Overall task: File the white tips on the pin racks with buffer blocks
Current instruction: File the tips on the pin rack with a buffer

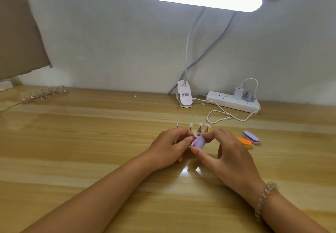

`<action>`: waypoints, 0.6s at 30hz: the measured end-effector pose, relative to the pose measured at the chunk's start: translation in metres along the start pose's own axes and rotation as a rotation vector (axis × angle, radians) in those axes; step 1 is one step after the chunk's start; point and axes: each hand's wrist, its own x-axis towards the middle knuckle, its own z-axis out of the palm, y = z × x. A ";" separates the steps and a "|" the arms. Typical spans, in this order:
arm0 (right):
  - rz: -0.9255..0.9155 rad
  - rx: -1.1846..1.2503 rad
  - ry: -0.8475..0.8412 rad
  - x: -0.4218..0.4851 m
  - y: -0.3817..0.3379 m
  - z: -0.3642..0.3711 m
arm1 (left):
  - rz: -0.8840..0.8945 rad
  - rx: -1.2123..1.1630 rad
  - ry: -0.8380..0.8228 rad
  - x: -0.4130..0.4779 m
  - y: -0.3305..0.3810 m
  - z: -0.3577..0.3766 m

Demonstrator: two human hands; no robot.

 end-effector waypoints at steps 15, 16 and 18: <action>-0.030 0.081 -0.003 0.001 -0.002 -0.003 | 0.021 0.038 -0.020 -0.001 0.000 0.000; -0.031 0.065 -0.019 0.001 -0.003 -0.002 | 0.020 0.047 -0.025 -0.001 0.000 0.000; 0.018 0.056 0.008 0.004 0.000 -0.002 | 0.016 0.055 -0.027 -0.001 0.000 0.001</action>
